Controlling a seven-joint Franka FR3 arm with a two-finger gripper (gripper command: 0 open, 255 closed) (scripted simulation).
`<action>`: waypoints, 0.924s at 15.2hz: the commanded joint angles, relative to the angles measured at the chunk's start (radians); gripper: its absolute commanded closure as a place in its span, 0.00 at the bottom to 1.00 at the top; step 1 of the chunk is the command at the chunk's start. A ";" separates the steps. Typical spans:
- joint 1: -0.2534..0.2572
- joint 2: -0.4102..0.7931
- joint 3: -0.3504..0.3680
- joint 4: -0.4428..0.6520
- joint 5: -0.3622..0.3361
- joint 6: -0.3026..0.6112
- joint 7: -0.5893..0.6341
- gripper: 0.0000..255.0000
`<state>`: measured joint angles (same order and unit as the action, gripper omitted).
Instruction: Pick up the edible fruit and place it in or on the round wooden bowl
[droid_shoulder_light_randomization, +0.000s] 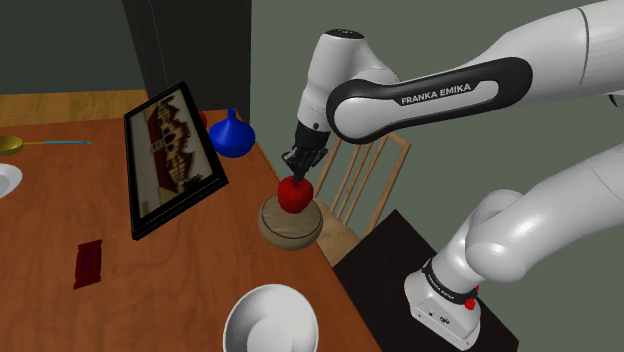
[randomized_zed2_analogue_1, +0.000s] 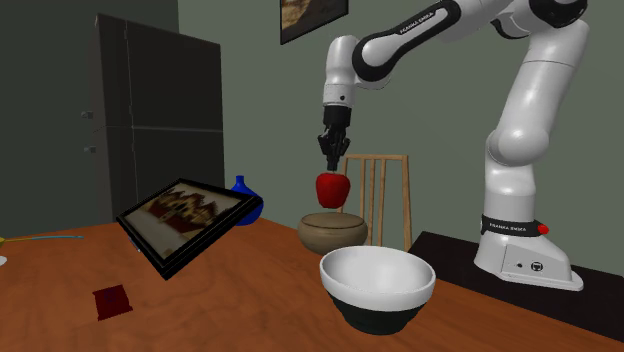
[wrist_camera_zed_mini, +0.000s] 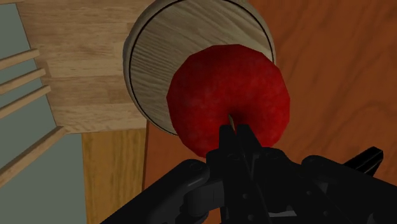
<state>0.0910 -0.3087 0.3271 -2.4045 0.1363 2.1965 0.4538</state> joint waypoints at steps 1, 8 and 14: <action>-0.001 0.015 0.003 -0.015 -0.002 0.030 0.001 1.00; -0.002 0.044 0.010 -0.048 -0.006 0.092 0.005 1.00; -0.002 0.045 0.010 -0.047 -0.006 0.091 0.005 0.00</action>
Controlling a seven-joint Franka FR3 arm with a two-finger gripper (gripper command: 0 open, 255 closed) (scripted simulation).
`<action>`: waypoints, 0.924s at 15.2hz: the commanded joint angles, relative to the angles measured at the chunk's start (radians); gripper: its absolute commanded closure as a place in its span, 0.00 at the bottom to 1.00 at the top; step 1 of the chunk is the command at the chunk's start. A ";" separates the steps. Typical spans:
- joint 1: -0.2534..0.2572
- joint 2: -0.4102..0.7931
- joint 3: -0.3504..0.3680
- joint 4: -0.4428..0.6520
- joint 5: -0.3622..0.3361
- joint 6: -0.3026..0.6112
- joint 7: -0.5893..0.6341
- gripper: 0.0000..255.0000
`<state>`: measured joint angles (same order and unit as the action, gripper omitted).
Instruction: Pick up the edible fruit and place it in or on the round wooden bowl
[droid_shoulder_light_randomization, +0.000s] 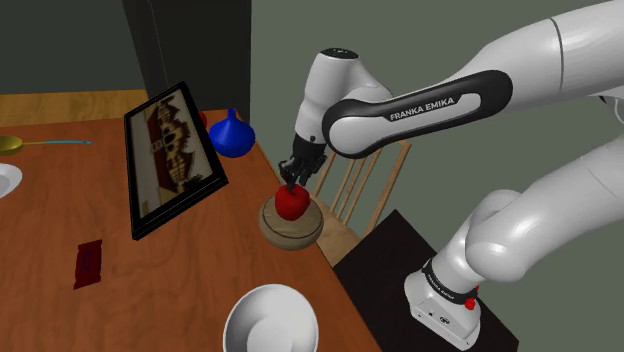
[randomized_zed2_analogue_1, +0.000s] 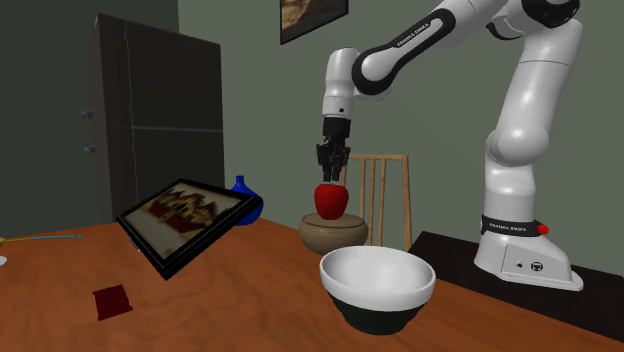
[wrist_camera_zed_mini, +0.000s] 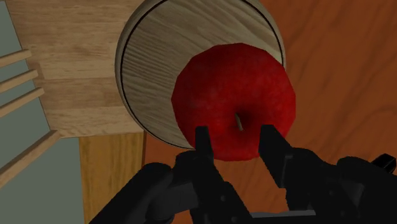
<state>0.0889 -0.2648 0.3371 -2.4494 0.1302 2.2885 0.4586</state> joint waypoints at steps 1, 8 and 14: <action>0.000 0.002 0.000 0.000 0.000 -0.001 0.000 0.00; 0.002 -0.060 -0.014 0.048 0.009 -0.110 -0.010 0.00; 0.003 -0.073 -0.018 0.064 0.010 -0.139 -0.011 0.00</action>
<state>0.0917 -0.3372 0.3193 -2.3860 0.1405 2.1510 0.4477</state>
